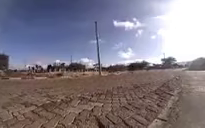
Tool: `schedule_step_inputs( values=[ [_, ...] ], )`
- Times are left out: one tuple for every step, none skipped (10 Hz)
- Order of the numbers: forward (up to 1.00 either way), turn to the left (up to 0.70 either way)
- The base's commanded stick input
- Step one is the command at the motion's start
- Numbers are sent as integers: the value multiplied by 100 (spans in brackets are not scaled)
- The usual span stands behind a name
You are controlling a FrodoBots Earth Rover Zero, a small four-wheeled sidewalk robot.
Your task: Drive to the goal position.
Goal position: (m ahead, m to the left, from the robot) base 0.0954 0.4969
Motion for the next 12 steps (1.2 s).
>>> schedule_step_inputs(
  values=[
    [0, -45],
    [0, -45],
    [0, -45],
    [0, -45],
    [0, -45],
    [0, -45],
    [0, -45],
    [0, -45],
    [0, -45],
    [0, -45],
    [0, -45],
    [0, -45]
  ],
)
